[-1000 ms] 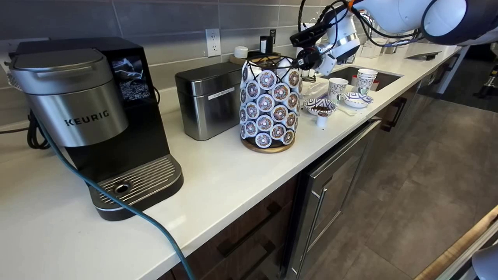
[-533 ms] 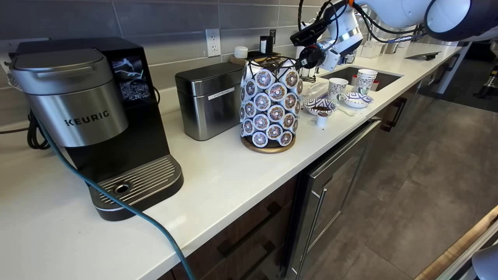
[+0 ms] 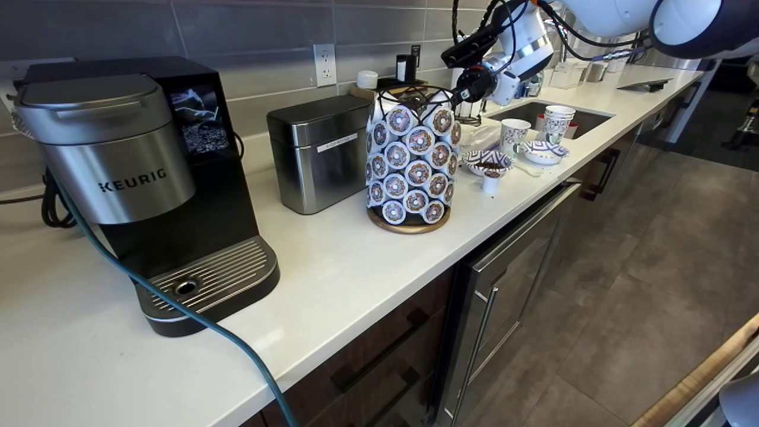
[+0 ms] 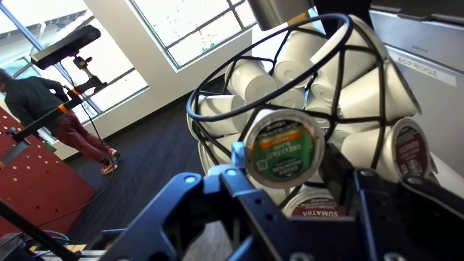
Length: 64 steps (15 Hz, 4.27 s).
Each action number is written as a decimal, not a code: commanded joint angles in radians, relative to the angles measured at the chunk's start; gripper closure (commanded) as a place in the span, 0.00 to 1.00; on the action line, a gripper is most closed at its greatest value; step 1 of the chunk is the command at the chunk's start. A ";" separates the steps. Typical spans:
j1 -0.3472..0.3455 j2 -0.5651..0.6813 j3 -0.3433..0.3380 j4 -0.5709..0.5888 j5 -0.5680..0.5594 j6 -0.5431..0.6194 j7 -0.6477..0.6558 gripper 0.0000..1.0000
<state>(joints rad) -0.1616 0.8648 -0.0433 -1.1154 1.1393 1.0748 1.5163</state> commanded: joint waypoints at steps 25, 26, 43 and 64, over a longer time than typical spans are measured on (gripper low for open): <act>0.056 -0.172 -0.020 -0.243 -0.025 0.189 -0.164 0.13; 0.058 -0.176 -0.023 -0.248 -0.028 0.193 -0.168 0.07; 0.081 -0.264 -0.060 -0.307 -0.127 0.299 -0.261 0.00; 0.159 -0.658 -0.076 -0.752 -0.932 0.787 -0.661 0.00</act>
<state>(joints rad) -0.0205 0.3205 -0.1228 -1.6766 0.2847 1.6787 0.9176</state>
